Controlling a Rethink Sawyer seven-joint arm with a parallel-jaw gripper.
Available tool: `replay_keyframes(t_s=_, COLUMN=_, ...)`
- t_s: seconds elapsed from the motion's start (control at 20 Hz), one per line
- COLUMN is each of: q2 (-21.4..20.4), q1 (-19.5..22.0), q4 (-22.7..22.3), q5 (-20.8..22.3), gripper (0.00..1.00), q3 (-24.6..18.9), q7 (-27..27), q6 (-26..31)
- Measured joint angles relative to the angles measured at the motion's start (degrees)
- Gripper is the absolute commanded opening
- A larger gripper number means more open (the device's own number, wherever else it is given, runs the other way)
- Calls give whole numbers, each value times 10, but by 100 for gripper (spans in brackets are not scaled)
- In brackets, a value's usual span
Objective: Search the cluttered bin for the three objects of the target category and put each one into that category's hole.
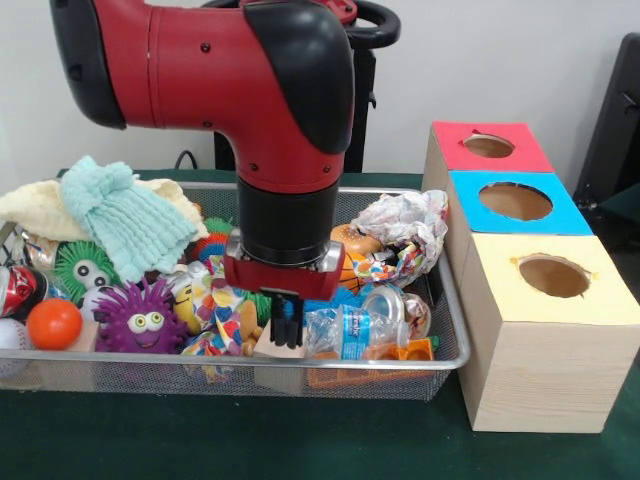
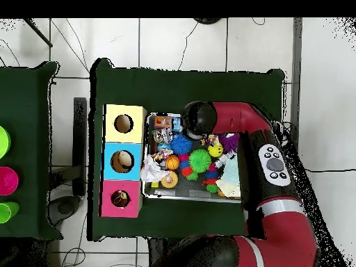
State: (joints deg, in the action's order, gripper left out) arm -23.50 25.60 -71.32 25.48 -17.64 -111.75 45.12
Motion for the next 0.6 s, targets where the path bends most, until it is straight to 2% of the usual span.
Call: replay_keyframes(t_s=0.6, q2=0, q1=3, q4=1, q5=3, gripper=0, q3=11, q7=0, q6=0)
